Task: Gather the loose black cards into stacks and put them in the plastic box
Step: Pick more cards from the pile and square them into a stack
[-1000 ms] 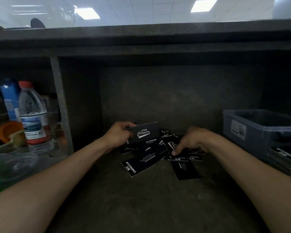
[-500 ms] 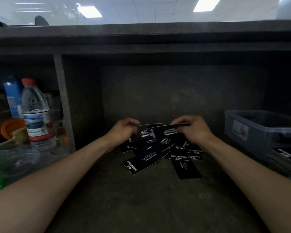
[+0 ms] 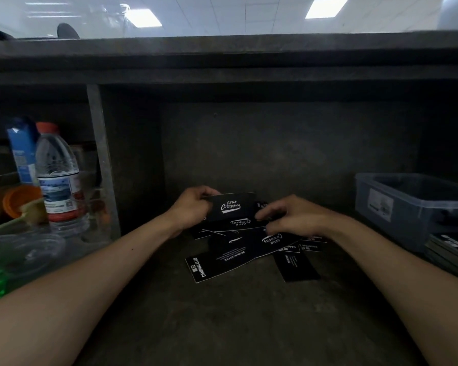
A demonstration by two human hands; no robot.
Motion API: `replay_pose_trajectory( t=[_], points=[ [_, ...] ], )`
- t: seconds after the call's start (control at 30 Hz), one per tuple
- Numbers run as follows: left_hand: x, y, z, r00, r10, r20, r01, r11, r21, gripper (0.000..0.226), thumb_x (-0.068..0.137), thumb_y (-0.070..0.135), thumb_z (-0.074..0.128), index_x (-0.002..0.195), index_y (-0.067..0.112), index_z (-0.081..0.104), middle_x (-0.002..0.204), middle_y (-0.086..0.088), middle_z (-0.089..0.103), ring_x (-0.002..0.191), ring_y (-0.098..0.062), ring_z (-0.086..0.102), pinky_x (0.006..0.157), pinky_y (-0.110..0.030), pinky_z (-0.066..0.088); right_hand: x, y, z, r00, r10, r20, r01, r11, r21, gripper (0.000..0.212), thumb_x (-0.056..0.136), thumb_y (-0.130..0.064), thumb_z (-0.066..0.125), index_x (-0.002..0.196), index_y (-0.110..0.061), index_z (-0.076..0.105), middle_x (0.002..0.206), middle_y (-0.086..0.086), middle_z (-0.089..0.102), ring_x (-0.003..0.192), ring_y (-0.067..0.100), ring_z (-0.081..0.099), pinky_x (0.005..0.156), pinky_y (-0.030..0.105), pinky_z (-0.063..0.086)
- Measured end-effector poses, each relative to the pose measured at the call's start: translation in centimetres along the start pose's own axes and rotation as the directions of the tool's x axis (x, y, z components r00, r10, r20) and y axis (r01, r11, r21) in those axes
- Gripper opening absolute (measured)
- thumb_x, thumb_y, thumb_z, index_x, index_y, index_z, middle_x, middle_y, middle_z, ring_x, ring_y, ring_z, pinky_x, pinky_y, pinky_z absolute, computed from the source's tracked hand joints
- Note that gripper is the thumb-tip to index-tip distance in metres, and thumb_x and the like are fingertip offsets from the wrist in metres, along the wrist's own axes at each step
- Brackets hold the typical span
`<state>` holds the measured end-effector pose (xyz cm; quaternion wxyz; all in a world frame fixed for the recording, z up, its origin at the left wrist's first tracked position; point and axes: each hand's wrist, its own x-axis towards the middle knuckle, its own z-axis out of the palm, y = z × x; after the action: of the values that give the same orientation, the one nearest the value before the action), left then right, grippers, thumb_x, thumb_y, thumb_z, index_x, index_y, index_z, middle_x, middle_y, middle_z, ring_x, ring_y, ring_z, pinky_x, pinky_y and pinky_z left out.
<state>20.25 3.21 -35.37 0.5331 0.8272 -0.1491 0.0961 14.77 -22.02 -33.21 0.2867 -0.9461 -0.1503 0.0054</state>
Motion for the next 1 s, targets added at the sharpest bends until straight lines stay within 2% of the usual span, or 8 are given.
replay_pose_trajectory(
  t=[0.1,0.23,0.33,0.43,0.57,0.73,0.87,1.0],
  points=[
    [0.0,-0.1,0.3,1.000,0.000,0.026,0.000,1.000,0.007,0.030,0.087,-0.006,0.059,0.100,0.019,0.070,0.094,0.002,0.073,0.076,-0.006,0.069,0.062,-0.014,0.054,-0.5,-0.7,-0.7,0.990,-0.001,0.140,0.014,0.996,-0.093,0.062,0.058,-0.045,0.091,0.115,-0.046,0.068,0.111,-0.030,0.061,0.107,-0.007,0.055,0.089,0.015,0.042],
    [-0.2,0.1,0.4,0.999,0.020,0.029,-0.019,1.000,-0.021,0.037,0.087,-0.011,0.055,0.093,0.022,0.070,0.090,0.005,0.072,0.072,-0.001,0.068,0.063,-0.012,0.054,-0.7,-0.8,-0.4,0.987,-0.001,0.158,0.007,0.999,-0.039,0.062,0.055,-0.032,0.096,0.111,-0.037,0.070,0.111,-0.016,0.068,0.107,0.001,0.061,0.097,0.022,0.047],
    [-0.3,0.2,0.4,0.998,0.033,0.048,-0.033,0.999,-0.009,0.036,0.088,-0.010,0.055,0.102,0.018,0.071,0.101,-0.001,0.073,0.084,-0.008,0.068,0.071,-0.015,0.056,-0.8,-0.6,-0.9,0.998,0.015,0.065,-0.014,1.000,-0.026,0.053,0.057,-0.029,0.095,0.106,-0.033,0.075,0.104,-0.012,0.070,0.099,0.005,0.064,0.091,0.025,0.050],
    [-0.4,0.2,0.4,0.998,0.034,0.060,-0.032,0.999,-0.037,0.037,0.088,-0.012,0.054,0.102,0.018,0.072,0.102,-0.005,0.074,0.085,-0.009,0.068,0.074,-0.019,0.056,-0.8,0.1,-2.0,0.994,0.002,-0.109,0.008,0.996,0.089,0.025,0.066,-0.023,0.091,0.088,-0.030,0.079,0.083,-0.012,0.074,0.083,0.002,0.066,0.073,0.015,0.048],
    [-0.5,0.2,0.6,0.997,0.032,0.069,-0.028,0.998,-0.058,0.036,0.089,-0.012,0.050,0.104,0.012,0.072,0.092,0.002,0.073,0.074,0.000,0.068,0.063,-0.011,0.052,-0.9,0.7,-3.0,0.977,0.065,-0.205,-0.005,0.960,0.279,0.013,0.073,-0.024,0.086,0.084,-0.027,0.080,0.084,-0.012,0.077,0.084,-0.001,0.068,0.079,0.017,0.049],
    [-0.8,0.6,0.6,0.997,0.033,0.069,-0.028,0.998,-0.065,0.033,0.092,-0.006,0.049,0.101,0.013,0.073,0.100,-0.004,0.073,0.085,-0.007,0.065,0.068,-0.010,0.051,0.0,0.1,-2.3,0.899,0.217,-0.381,0.107,0.735,0.670,0.030,0.084,-0.003,0.071,0.106,-0.023,0.065,0.090,0.002,0.071,0.072,0.014,0.066,0.062,0.027,0.051],
    [-1.1,1.3,0.5,0.997,-0.020,0.080,0.024,0.998,-0.051,0.035,0.093,0.003,0.046,0.096,0.023,0.074,0.099,0.004,0.074,0.082,-0.007,0.067,0.058,-0.011,0.049,0.5,-0.2,-0.8,0.897,0.291,-0.332,0.154,0.498,0.853,0.040,0.090,0.009,0.058,0.119,-0.018,0.056,0.092,0.007,0.069,0.072,0.016,0.070,0.060,0.031,0.059],
    [-1.0,1.5,0.1,0.988,-0.069,0.136,0.080,0.994,-0.080,0.026,0.093,0.046,0.057,0.105,0.029,0.074,0.103,0.011,0.075,0.094,-0.006,0.068,0.074,-0.023,0.049,1.0,-0.2,1.7,0.888,0.395,-0.235,0.072,0.385,0.920,0.026,0.090,0.006,0.064,0.108,-0.009,0.054,0.101,0.015,0.070,0.082,0.023,0.072,0.065,0.032,0.060]
  ],
)
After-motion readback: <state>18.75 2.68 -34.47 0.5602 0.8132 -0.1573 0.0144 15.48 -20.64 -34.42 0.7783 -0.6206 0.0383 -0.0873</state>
